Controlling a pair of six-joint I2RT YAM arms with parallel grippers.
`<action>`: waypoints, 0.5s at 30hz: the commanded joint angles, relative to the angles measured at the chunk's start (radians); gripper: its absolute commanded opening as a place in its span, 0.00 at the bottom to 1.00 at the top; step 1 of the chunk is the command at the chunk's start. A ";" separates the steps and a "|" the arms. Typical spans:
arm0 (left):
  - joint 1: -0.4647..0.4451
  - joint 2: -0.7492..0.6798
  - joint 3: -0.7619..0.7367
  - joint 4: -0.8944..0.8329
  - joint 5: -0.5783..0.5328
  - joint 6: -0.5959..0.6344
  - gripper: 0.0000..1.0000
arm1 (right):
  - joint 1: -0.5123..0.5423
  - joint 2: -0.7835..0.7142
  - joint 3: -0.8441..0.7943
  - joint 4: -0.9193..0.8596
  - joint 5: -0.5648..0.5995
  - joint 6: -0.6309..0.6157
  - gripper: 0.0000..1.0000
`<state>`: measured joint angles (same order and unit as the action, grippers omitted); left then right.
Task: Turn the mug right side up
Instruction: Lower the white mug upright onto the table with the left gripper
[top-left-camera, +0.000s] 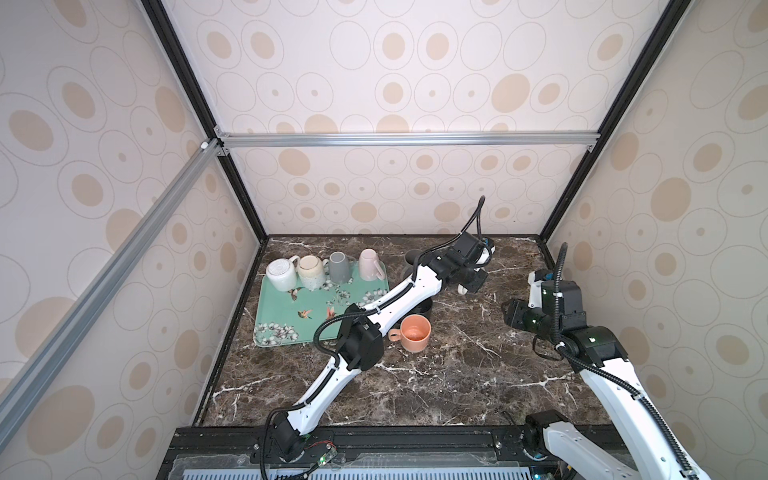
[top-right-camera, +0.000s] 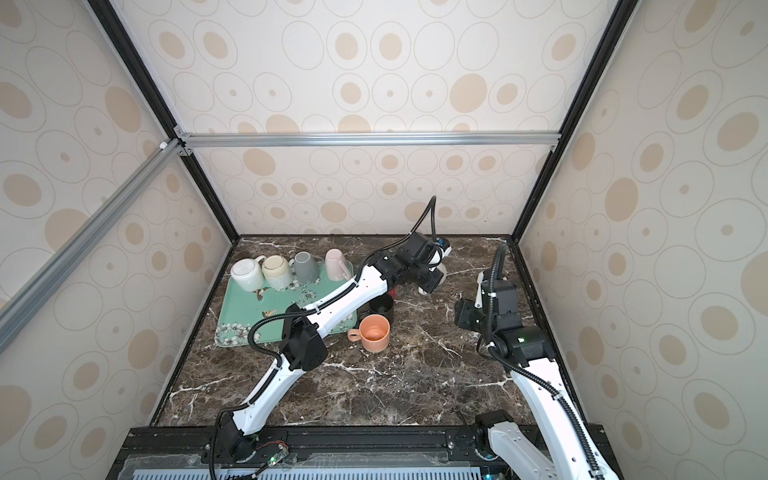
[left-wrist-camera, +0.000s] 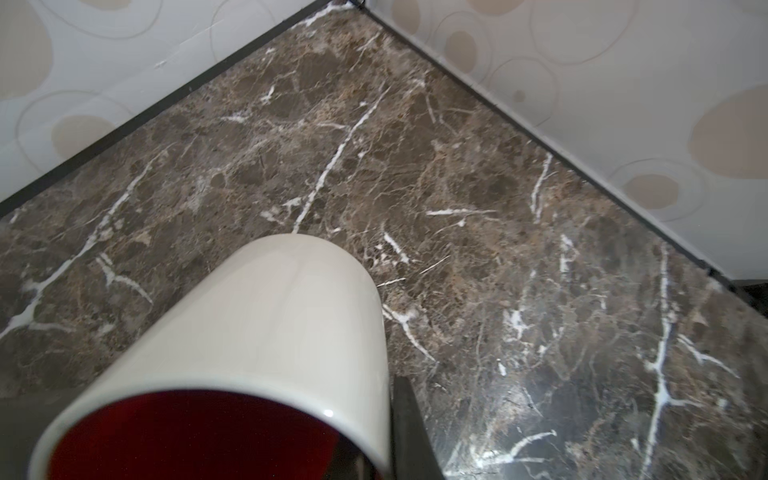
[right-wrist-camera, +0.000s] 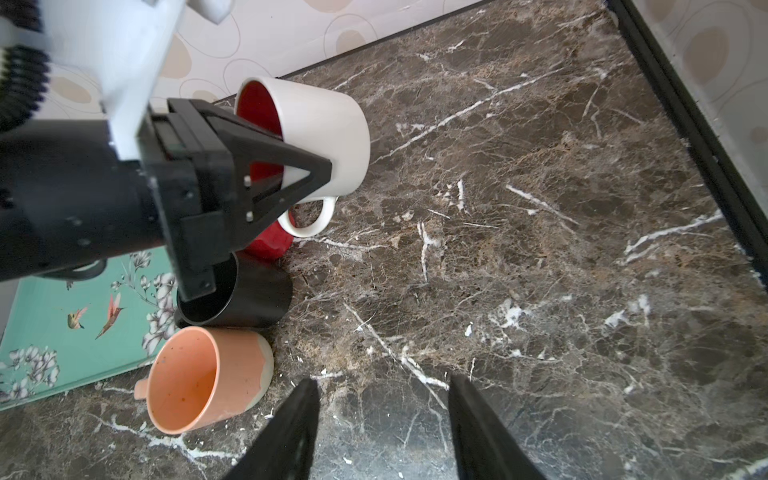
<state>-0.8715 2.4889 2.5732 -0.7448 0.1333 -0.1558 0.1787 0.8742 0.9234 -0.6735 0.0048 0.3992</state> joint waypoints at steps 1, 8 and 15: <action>0.002 -0.025 0.024 0.014 -0.126 0.015 0.00 | -0.005 0.003 -0.019 0.021 -0.031 0.022 0.54; 0.002 -0.012 -0.036 0.138 -0.225 -0.053 0.00 | -0.005 0.032 -0.060 0.080 -0.093 0.054 0.54; 0.006 0.046 -0.036 0.174 -0.224 -0.094 0.00 | -0.005 0.040 -0.076 0.096 -0.104 0.056 0.54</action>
<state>-0.8707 2.5118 2.5114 -0.6468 -0.0566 -0.2264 0.1780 0.9161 0.8577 -0.5972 -0.0872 0.4458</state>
